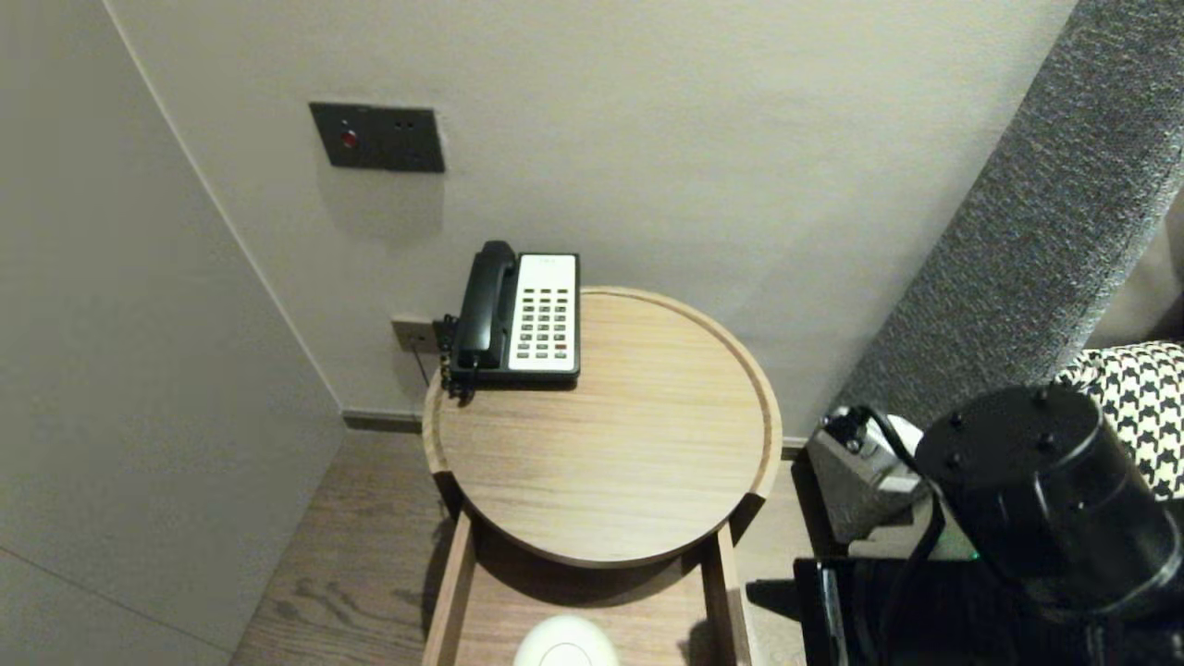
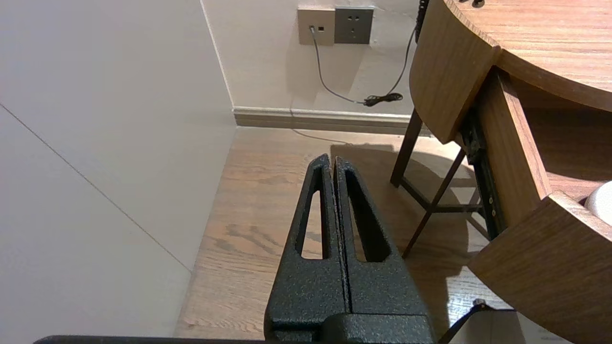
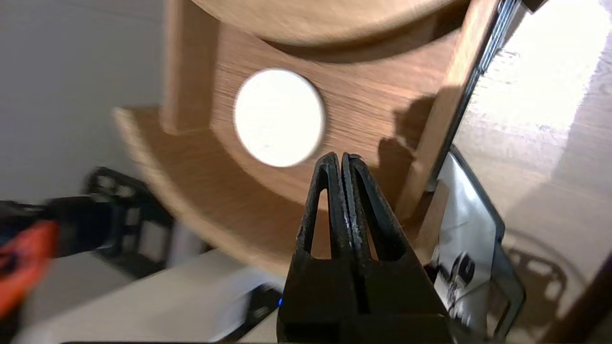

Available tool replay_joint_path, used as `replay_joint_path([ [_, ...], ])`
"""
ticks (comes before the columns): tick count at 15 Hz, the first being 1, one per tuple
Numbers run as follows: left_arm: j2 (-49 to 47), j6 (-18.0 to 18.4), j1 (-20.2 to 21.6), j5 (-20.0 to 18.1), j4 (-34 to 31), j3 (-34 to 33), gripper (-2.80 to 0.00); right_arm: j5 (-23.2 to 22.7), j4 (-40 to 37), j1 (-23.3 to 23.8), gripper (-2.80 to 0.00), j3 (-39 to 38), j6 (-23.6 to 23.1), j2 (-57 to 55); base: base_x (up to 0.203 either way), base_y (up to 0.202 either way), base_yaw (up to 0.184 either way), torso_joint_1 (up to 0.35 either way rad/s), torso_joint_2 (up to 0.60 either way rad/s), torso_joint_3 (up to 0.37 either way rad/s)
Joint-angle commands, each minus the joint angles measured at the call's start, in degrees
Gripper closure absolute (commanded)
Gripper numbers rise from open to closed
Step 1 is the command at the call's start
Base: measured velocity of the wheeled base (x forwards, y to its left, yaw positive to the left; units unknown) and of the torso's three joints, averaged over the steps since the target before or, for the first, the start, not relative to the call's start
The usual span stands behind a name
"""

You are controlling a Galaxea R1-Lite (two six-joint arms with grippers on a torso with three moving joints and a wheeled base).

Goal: Take the remote control out of the drawer one by one and place them on the table

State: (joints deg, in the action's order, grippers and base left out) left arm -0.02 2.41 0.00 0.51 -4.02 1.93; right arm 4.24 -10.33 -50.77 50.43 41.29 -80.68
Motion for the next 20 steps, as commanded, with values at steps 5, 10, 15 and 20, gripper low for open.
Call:
replay_joint_path([
  [5,0.0,0.0,0.0,0.0,0.0,0.0,0.0,-6.2,-28.6,0.2,0.0,23.2,1.6,-9.9,0.0,0.0,0.0,0.0,0.0,0.0],
  [10,0.0,0.0,0.0,0.0,0.0,0.0,0.0,-8.0,-30.3,-1.5,0.0,30.7,4.2,-22.8,0.0,0.0,0.0,0.0,0.0,0.0],
  [15,0.0,0.0,0.0,0.0,0.0,0.0,0.0,-8.0,-30.3,-7.1,0.0,33.5,4.9,-29.7,0.0,0.0,0.0,0.0,0.0,0.0],
  [20,0.0,0.0,0.0,0.0,0.0,0.0,0.0,-7.8,-30.3,-8.2,0.0,34.5,7.0,-32.9,0.0,0.0,0.0,0.0,0.0,0.0],
])
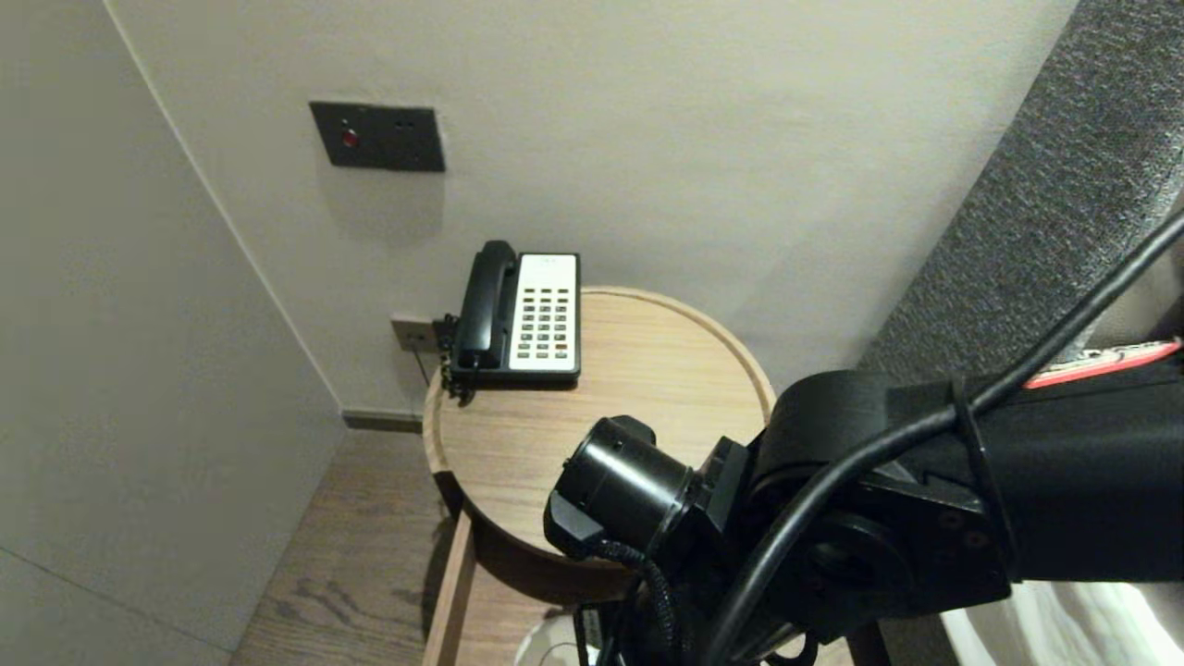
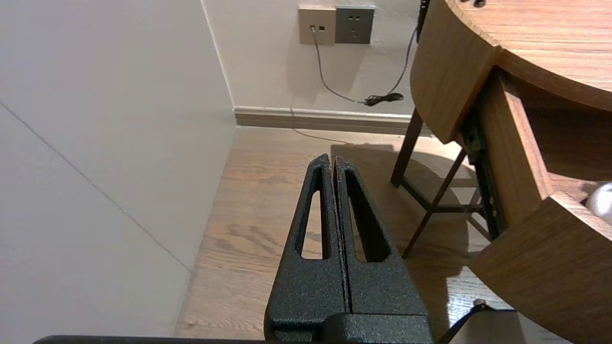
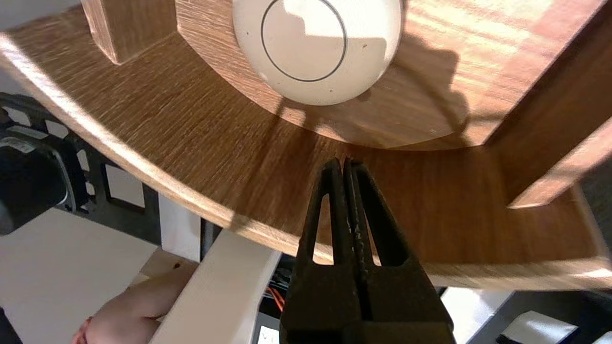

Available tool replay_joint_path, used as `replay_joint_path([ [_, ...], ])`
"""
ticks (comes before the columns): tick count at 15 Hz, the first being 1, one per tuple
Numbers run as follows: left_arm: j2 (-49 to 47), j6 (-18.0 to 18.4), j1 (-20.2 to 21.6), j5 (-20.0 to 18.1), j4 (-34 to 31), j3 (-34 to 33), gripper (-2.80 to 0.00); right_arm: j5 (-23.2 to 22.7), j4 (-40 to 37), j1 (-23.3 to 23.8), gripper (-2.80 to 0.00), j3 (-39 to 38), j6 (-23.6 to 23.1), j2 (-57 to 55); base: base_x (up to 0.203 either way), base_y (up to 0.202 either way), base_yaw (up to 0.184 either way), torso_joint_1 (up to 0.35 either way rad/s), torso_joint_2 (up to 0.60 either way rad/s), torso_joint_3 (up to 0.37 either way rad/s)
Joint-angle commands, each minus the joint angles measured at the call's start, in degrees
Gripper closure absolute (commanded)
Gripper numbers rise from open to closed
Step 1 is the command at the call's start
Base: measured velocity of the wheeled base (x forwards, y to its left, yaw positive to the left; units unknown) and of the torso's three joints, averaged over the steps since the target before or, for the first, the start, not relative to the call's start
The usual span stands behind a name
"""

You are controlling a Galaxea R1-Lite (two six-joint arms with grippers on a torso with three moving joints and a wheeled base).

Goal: Take the remote control out of the drawer one by one and place them on the table

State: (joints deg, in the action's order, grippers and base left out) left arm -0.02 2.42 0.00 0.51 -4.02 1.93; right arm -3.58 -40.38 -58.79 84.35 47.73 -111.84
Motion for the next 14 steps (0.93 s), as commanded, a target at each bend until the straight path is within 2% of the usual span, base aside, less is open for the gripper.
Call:
replay_joint_path([
  [1,0.0,0.0,0.0,0.0,0.0,0.0,0.0,0.1,-0.2,-0.2,0.0,1.6,1.3,-2.2,0.0,0.0,0.0,0.0,0.0,0.0],
  [7,0.0,0.0,0.0,0.0,0.0,0.0,0.0,0.7,-2.6,-0.7,0.0,7.0,3.6,-4.3,0.0,0.0,0.0,0.0,0.0,0.0],
  [8,0.0,0.0,0.0,0.0,0.0,0.0,0.0,1.6,-4.0,-0.8,-1.27,8.3,3.6,-4.9,0.0,0.0,0.0,0.0,0.0,0.0],
  [9,0.0,0.0,0.0,0.0,0.0,0.0,0.0,2.3,-4.8,-0.9,-2.8,8.9,3.7,-5.2,0.0,0.0,0.0,0.0,0.0,0.0],
  [14,0.0,0.0,0.0,-0.1,0.0,0.0,0.0,3.0,-6.5,-1.8,-2.8,10.4,4.1,-7.2,0.0,0.0,0.0,0.0,0.0,0.0],
])
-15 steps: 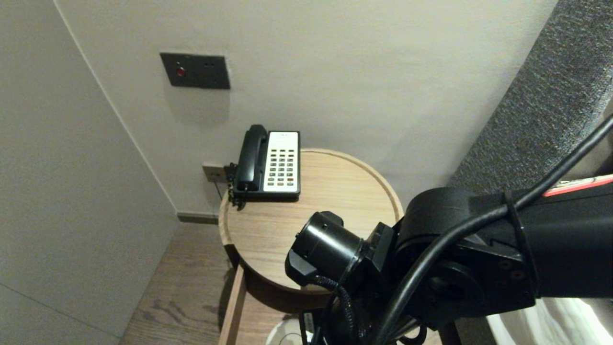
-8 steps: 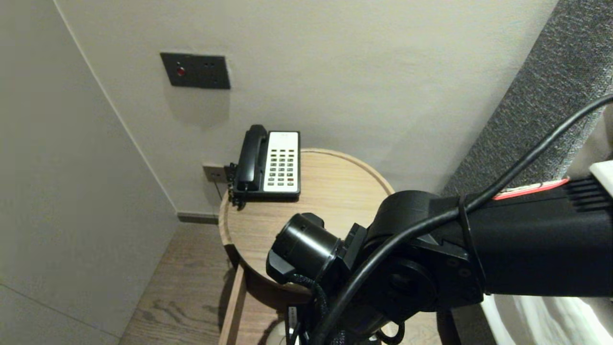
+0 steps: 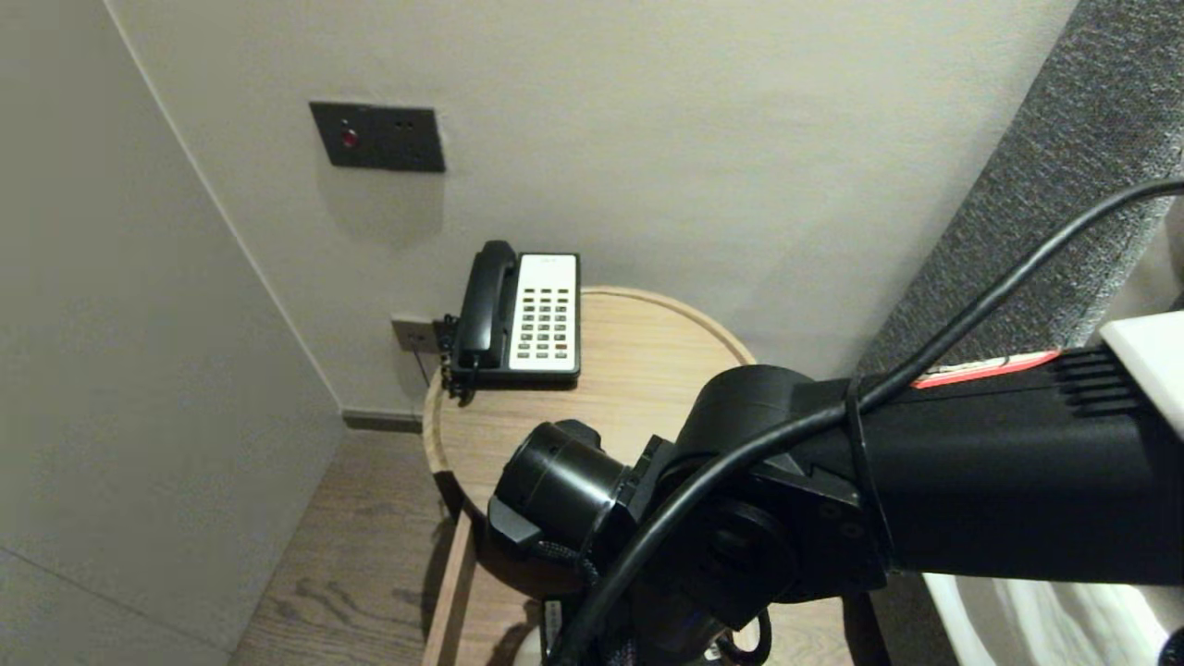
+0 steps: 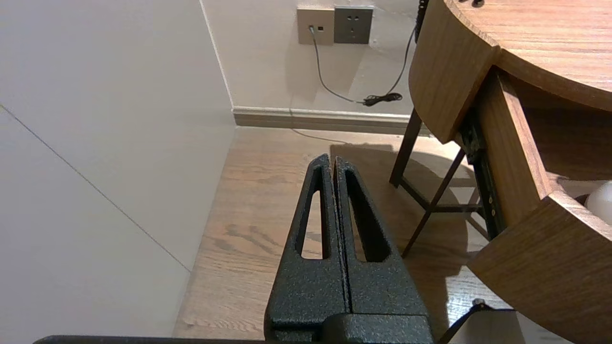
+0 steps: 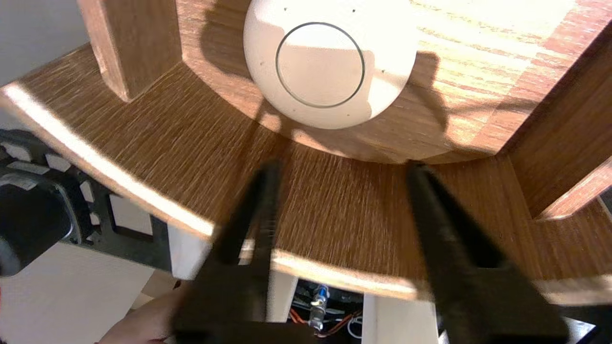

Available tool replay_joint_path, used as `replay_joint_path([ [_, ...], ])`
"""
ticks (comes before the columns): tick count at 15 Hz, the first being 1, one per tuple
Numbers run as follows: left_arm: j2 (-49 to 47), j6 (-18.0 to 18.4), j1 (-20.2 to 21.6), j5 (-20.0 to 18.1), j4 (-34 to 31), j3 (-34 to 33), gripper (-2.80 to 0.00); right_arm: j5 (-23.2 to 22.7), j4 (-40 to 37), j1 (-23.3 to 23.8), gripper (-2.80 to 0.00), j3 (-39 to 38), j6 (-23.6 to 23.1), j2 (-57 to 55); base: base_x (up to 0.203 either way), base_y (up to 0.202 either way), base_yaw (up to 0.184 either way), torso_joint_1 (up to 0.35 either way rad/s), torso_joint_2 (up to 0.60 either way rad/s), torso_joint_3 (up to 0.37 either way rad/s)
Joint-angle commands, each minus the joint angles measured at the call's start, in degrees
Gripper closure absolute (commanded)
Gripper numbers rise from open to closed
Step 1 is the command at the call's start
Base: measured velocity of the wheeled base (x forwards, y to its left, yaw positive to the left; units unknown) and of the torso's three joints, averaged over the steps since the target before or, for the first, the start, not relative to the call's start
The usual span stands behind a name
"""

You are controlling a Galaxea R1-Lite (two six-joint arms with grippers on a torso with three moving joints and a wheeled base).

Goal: Take the remote control out of the drawer one by one and place them on the table

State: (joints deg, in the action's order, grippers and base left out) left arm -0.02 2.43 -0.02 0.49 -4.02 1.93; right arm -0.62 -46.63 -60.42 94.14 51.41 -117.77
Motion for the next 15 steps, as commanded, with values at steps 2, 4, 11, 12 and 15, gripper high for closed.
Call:
replay_joint_path([
  [2,0.0,0.0,0.0,0.0,0.0,0.0,0.0,0.5,-0.3,-0.4,-2.8,2.6,2.3,-4.0,0.0,0.0,0.0,0.0,0.0,0.0],
  [4,0.0,0.0,0.0,0.0,0.0,0.0,0.0,1.1,-0.4,-0.8,-2.8,4.1,4.0,-6.4,0.0,0.0,0.0,0.0,0.0,0.0],
  [11,0.0,0.0,0.0,0.0,0.0,0.0,0.0,1.1,-0.5,-0.3,-2.8,4.5,3.7,-8.6,0.0,0.0,0.0,0.0,0.0,0.0],
  [12,0.0,0.0,0.0,0.0,0.0,0.0,0.0,1.1,-0.5,-0.4,-2.8,4.6,3.7,-8.9,0.0,0.0,0.0,0.0,0.0,0.0],
  [15,0.0,0.0,0.0,0.0,0.0,0.0,0.0,1.1,-0.5,-0.5,-2.8,4.6,3.5,-9.9,0.0,0.0,0.0,0.0,0.0,0.0],
])
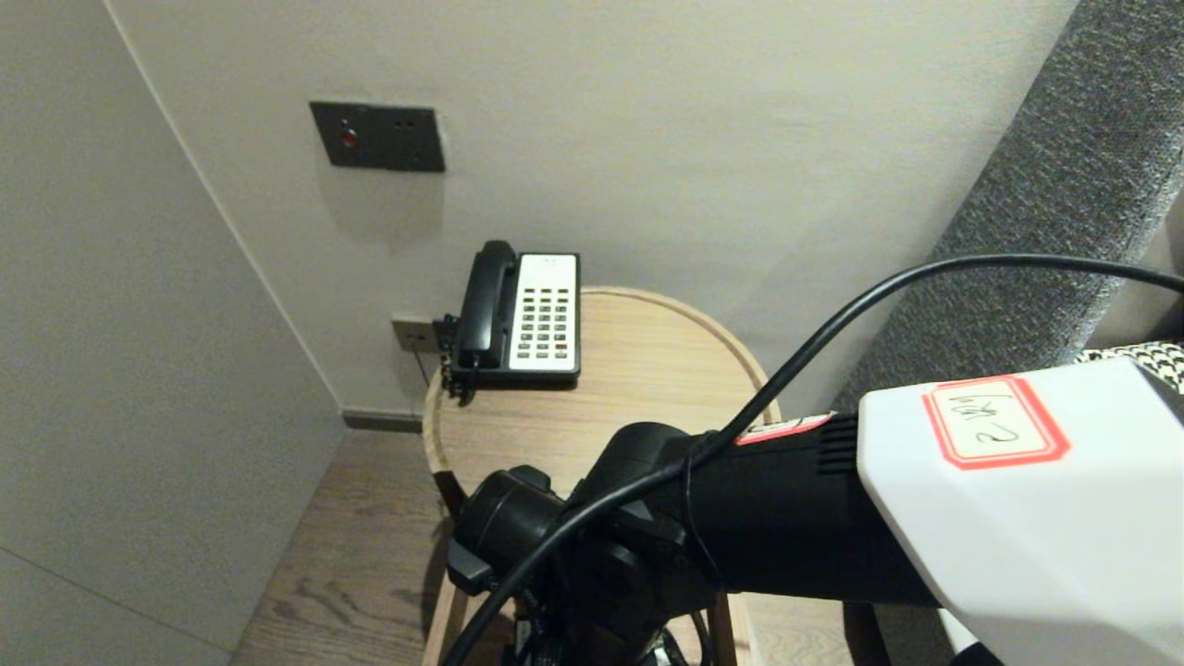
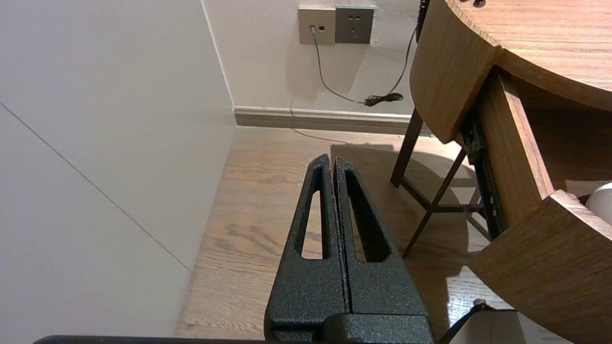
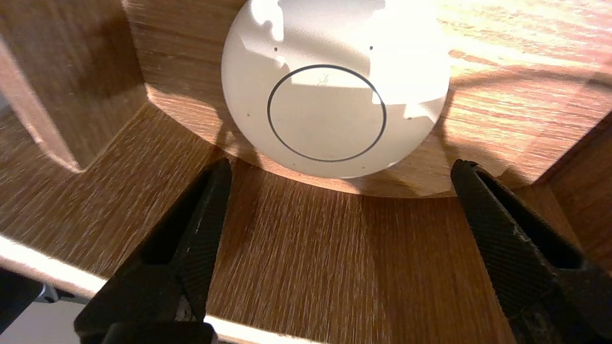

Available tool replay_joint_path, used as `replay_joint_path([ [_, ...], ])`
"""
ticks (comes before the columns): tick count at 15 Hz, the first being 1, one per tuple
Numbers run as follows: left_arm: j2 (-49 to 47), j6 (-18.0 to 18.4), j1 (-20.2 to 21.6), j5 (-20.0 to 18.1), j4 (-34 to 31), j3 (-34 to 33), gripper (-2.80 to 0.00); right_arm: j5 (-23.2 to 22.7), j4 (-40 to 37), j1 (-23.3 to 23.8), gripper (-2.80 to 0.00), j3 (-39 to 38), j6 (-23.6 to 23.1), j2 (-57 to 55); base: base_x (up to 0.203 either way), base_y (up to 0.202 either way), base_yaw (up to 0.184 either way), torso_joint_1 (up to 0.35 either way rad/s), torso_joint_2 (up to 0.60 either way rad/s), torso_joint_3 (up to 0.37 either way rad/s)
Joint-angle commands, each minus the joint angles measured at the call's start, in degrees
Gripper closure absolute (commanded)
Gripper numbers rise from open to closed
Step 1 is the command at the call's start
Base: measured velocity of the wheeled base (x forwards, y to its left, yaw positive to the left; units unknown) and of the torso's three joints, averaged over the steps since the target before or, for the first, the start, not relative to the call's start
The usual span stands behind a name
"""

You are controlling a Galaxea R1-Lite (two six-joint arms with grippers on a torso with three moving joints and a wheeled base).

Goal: Take the remote control out of the drawer one by one and place them on the table

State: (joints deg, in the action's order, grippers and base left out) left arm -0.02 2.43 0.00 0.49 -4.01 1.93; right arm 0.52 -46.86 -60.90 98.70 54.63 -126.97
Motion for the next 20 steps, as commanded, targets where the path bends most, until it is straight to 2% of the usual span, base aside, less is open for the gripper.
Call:
replay_joint_path([
  [1,0.0,0.0,0.0,0.0,0.0,0.0,0.0,0.1,-0.2,0.0,-2.8,0.1,0.3,-0.5,0.0,0.0,0.0,0.0,0.0,0.0],
  [11,0.0,0.0,0.0,0.0,0.0,0.0,0.0,3.5,-0.1,-0.2,-2.8,1.8,0.3,-3.8,0.0,0.0,0.0,0.0,0.0,0.0],
  [20,0.0,0.0,0.0,0.0,0.0,0.0,0.0,4.0,0.0,-0.1,-2.8,1.8,0.0,-5.2,0.0,0.0,0.0,0.0,0.0,0.0],
])
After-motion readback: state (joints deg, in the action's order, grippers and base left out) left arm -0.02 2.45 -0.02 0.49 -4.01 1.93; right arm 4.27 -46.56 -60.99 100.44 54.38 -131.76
